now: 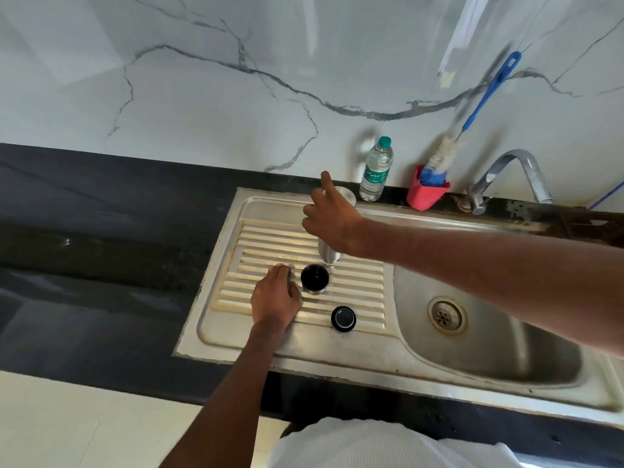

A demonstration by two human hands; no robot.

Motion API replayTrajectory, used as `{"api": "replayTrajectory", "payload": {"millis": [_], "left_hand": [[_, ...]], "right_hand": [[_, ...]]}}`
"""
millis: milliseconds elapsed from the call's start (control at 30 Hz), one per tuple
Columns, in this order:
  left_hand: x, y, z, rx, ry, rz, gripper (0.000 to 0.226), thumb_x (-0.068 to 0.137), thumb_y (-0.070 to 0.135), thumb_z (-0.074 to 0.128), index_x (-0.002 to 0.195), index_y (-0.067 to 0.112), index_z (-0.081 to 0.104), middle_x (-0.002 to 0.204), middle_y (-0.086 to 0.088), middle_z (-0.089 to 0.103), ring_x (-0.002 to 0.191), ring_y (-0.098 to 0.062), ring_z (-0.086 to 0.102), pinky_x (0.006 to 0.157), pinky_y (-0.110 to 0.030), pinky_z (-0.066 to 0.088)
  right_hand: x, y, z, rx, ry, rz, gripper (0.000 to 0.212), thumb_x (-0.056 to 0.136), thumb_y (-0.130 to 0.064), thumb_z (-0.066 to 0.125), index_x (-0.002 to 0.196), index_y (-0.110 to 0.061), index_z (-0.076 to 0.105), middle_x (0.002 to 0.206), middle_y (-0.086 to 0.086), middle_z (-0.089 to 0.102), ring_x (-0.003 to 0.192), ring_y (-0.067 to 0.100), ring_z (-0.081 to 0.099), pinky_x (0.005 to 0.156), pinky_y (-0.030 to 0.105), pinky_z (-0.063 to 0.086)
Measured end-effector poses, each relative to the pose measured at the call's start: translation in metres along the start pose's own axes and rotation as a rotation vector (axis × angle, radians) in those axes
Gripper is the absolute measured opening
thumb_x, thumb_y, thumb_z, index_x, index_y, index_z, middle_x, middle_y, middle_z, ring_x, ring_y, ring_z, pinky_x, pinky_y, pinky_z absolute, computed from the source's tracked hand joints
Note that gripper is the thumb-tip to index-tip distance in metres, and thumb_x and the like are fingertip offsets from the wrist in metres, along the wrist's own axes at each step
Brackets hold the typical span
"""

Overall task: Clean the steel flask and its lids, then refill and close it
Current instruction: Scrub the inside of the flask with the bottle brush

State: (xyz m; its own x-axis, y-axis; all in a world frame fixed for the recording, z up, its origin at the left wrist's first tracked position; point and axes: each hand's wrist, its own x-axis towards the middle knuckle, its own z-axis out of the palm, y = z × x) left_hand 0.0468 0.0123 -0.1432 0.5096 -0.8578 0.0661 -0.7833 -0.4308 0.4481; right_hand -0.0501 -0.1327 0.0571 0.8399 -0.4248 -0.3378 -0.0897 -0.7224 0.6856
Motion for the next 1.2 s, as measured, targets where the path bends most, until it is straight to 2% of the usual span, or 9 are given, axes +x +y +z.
{"api": "replayTrajectory", "payload": {"millis": [67,167,300,467,700,767,900,1033,1200], "left_hand": [[-0.001,-0.001,0.0,-0.009,-0.002,-0.001,0.022,0.091,0.024,0.065,0.112,0.022,0.06,0.109,0.002,0.063,0.086,-0.028,0.065,0.068,-0.035,0.05],[-0.002,-0.002,0.0,-0.008,-0.001,0.011,0.022,0.091,0.024,0.066,0.111,0.022,0.059,0.108,0.002,0.062,0.086,-0.027,0.065,0.068,-0.035,0.051],[-0.003,-0.001,-0.001,-0.005,0.004,0.018,0.024,0.091,0.025,0.068,0.113,0.023,0.059,0.11,0.003,0.062,0.087,-0.026,0.065,0.068,-0.035,0.051],[0.001,-0.002,-0.004,0.016,-0.039,-0.01,0.026,0.09,0.029,0.071,0.112,0.027,0.057,0.109,0.007,0.061,0.088,-0.023,0.065,0.067,-0.031,0.043],[-0.001,-0.002,-0.001,0.015,-0.045,0.001,0.023,0.091,0.029,0.07,0.108,0.028,0.054,0.106,0.008,0.059,0.086,-0.02,0.063,0.067,-0.032,0.046],[-0.001,-0.002,-0.002,0.02,-0.048,0.003,0.023,0.091,0.029,0.07,0.109,0.027,0.054,0.107,0.008,0.059,0.087,-0.02,0.063,0.067,-0.032,0.047],[0.0,-0.002,-0.002,0.013,-0.05,0.005,0.019,0.094,0.029,0.064,0.111,0.028,0.055,0.108,0.009,0.058,0.086,-0.019,0.063,0.067,-0.031,0.044],[0.0,-0.002,-0.002,0.018,-0.06,0.002,0.017,0.095,0.03,0.063,0.11,0.029,0.055,0.107,0.01,0.058,0.084,-0.017,0.063,0.067,-0.03,0.044],[0.001,-0.002,-0.006,0.015,-0.104,0.0,0.018,0.094,0.03,0.064,0.109,0.031,0.053,0.108,0.012,0.054,0.083,-0.016,0.059,0.067,-0.031,0.043]], "right_hand": [[0.003,0.009,0.001,0.099,0.023,-0.02,0.047,0.093,-0.03,0.07,0.138,-0.029,0.057,0.136,-0.002,0.06,0.13,0.038,0.049,0.112,0.072,0.023],[0.004,0.023,0.008,0.294,0.103,-0.067,0.063,0.089,-0.027,0.074,0.146,-0.031,0.047,0.145,0.0,0.047,0.126,0.036,0.048,0.1,0.06,0.041],[0.007,0.037,0.03,0.6,0.236,-0.109,0.083,0.074,-0.034,0.088,0.147,-0.034,0.047,0.144,-0.001,0.042,0.126,0.029,0.046,0.097,0.046,0.047],[0.009,0.042,0.058,1.195,0.384,0.088,0.082,0.068,-0.035,0.093,0.141,-0.029,0.056,0.14,0.002,0.047,0.126,0.024,0.046,0.103,0.037,0.042],[-0.002,0.027,0.082,1.729,0.531,0.338,0.088,0.065,-0.03,0.098,0.14,-0.024,0.053,0.127,-0.003,0.06,0.112,0.012,0.059,0.097,0.029,0.051],[-0.001,0.013,0.085,1.806,0.555,0.402,0.09,0.064,-0.024,0.098,0.14,-0.02,0.05,0.122,-0.006,0.064,0.106,0.008,0.062,0.089,0.024,0.051],[-0.005,-0.002,0.089,1.888,0.607,0.524,0.076,0.064,-0.022,0.098,0.128,-0.024,0.057,0.109,-0.017,0.064,0.091,-0.006,0.059,0.077,0.014,0.045],[-0.008,-0.009,0.091,1.93,0.608,0.495,0.079,0.065,-0.021,0.098,0.131,-0.022,0.055,0.115,-0.016,0.064,0.104,-0.008,0.059,0.082,0.011,0.047],[-0.007,-0.016,0.092,1.977,0.588,0.493,0.09,0.066,-0.026,0.098,0.14,-0.022,0.047,0.124,-0.01,0.063,0.112,0.006,0.06,0.09,0.02,0.048]]}}
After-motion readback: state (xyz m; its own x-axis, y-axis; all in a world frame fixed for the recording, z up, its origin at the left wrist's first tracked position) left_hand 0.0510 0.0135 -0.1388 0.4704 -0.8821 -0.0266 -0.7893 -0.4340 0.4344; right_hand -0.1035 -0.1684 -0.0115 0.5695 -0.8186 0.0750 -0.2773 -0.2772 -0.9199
